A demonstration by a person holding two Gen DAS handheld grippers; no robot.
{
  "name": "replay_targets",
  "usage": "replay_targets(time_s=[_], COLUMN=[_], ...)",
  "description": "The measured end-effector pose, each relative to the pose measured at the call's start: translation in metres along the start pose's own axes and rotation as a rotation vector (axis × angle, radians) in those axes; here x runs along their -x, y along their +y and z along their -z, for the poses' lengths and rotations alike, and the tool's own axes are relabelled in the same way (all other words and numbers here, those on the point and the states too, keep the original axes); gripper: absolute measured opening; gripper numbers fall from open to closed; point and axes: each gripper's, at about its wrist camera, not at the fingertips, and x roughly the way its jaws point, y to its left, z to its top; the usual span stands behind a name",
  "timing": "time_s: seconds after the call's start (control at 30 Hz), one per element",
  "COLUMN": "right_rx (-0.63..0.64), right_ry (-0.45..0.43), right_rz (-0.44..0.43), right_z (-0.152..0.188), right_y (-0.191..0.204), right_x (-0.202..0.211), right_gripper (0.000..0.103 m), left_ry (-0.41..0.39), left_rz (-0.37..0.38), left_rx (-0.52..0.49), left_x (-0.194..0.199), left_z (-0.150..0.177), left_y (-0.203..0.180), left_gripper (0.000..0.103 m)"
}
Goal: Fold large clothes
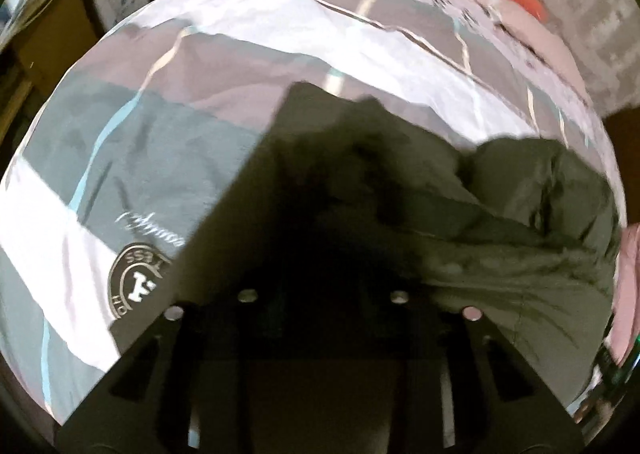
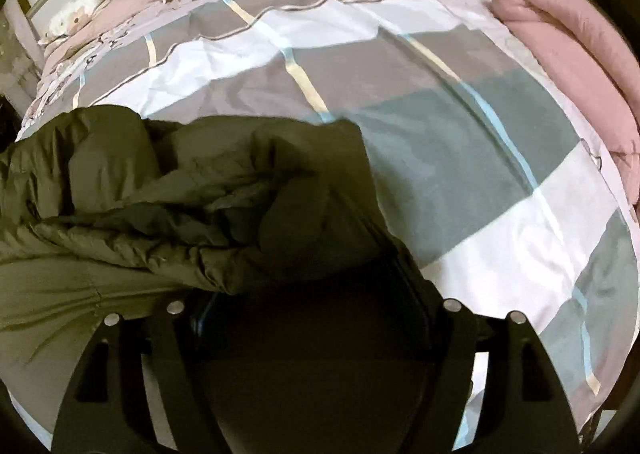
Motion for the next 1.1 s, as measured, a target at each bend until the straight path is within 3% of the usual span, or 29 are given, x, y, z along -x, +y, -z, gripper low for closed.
replay_targets(time_s=[0.13,0.17,0.23,0.37,0.47,0.57,0.67,0.73,0.87,1.03,1.1], right_rx=[-0.131,-0.183,-0.228,-0.096,0.014,0.068,0.098,0.104,0.024,0.036,0.018], right_ry=[-0.058,-0.087,-0.123,-0.150,-0.095,-0.032,-0.066,-0.086,-0.057,-0.050,-0.052], right_rz=[0.144,0.165,0.093,-0.126,-0.269,-0.334,-0.297,-0.280,-0.311,-0.308,-0.255], right_z=[-0.007,-0.009,-0.011,-0.004,0.004,0.007,0.002,-0.004,-0.013,-0.013,-0.016], right_y=[-0.022,-0.032,-0.039,0.006,0.052,0.084,0.100,0.103,0.097,0.095,0.083], right_x=[0.025,0.038,0.059,0.086,0.076,0.051,0.038,0.031,0.013,0.013,0.017], right_gripper=[0.071,0.071,0.071,0.071,0.071,0.071,0.073,0.078,0.085,0.086,0.086], left_ry=[-0.110,-0.145,-0.195,-0.302,-0.262,-0.189,-0.158,-0.143,-0.069,-0.102,-0.126], left_rz=[-0.060,-0.084,-0.104,-0.011,0.041,0.090,0.067,-0.009,-0.050,-0.080,-0.072], left_rx=[0.087,0.084,0.070,-0.102,-0.191,-0.183,-0.159,-0.092,0.043,0.072,0.105], left_x=[0.034,0.043,0.059,0.093,0.091,0.074,0.055,0.036,0.005,0.007,0.016], left_z=[-0.005,-0.005,-0.002,0.011,0.022,0.022,0.015,0.005,-0.009,-0.019,-0.022], left_y=[0.014,0.013,0.009,-0.036,-0.064,-0.073,-0.066,-0.048,-0.015,-0.003,0.006], left_gripper=[0.032,0.041,0.058,0.069,0.072,0.072,0.072,0.075,0.078,0.078,0.075])
